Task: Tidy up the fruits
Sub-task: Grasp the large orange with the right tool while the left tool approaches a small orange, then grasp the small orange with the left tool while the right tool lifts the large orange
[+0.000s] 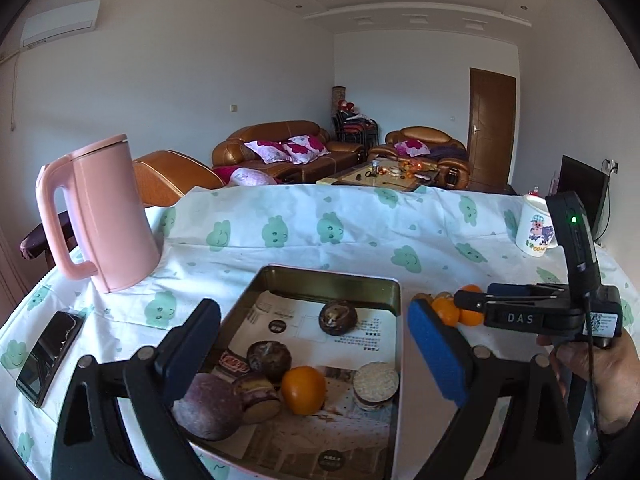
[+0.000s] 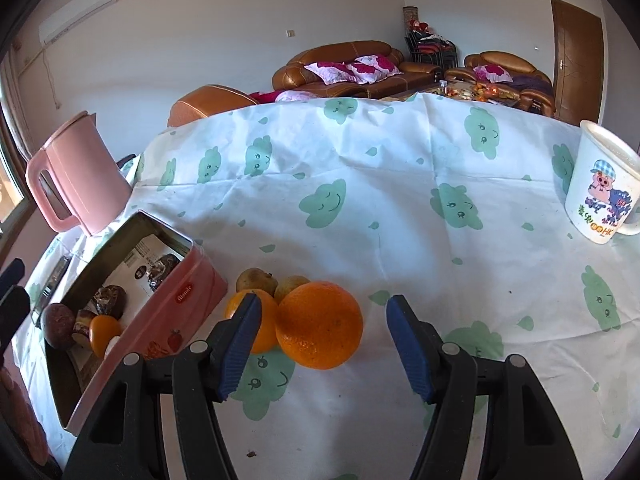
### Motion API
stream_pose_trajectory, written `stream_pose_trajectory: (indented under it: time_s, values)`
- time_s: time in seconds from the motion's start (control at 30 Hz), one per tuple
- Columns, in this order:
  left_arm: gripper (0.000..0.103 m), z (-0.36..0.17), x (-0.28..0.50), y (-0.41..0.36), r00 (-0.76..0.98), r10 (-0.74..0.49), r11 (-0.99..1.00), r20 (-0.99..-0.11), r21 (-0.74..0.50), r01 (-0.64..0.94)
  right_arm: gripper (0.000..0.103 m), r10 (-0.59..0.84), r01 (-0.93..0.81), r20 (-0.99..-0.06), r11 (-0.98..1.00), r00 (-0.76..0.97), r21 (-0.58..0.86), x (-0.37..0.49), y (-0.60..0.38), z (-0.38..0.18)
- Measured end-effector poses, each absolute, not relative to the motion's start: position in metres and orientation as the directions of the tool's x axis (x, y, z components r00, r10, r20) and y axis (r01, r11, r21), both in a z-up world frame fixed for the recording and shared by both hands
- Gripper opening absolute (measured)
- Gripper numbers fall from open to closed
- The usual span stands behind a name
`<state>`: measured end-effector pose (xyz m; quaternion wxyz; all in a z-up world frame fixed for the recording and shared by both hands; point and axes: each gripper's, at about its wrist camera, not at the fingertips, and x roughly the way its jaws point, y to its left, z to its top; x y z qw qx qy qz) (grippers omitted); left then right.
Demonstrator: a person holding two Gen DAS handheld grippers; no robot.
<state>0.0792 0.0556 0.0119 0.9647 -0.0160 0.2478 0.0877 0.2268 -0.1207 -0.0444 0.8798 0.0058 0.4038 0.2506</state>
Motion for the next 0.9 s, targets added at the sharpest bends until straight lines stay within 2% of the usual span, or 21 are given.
stream_pose_trajectory:
  time_s: [0.07,0.17,0.37,0.5,0.63,0.9]
  values:
    - [0.097,0.01,0.084,0.046,0.86,0.139,0.989,-0.49,0.017,-0.15,0.066,0.475,-0.433,-0.709,0.863,0.522,0.259,0.23,-0.125,-0.046]
    - [0.097,0.008,0.089,0.032,0.86,0.12,0.992,-0.495,0.032,-0.12,0.048,0.509,-0.439,-0.697,0.847,0.505,0.3,0.229,-0.133,-0.049]
    - [0.097,0.003,0.096,0.019,0.852,0.102,0.995,-0.514,0.034,-0.098,0.048,0.489,-0.492,-0.704,0.841,0.514,0.224,0.221,-0.125,-0.047]
    - [0.097,0.003,0.101,0.017,0.847,0.103,0.994,-0.521,0.029,-0.103,0.048,0.497,-0.497,-0.701,0.837,0.511,0.231,0.223,-0.127,-0.047]
    - [0.089,0.0,0.108,0.004,0.841,0.087,0.996,-0.533,0.051,-0.071,0.047,0.496,-0.445,-0.649,0.857,0.577,0.259,0.216,-0.149,-0.042]
    - [0.082,-0.018,0.143,-0.043,0.789,0.031,0.995,-0.613,0.092,0.032,0.047,0.447,-0.367,-0.598,0.893,0.665,0.259,0.207,-0.19,-0.033]
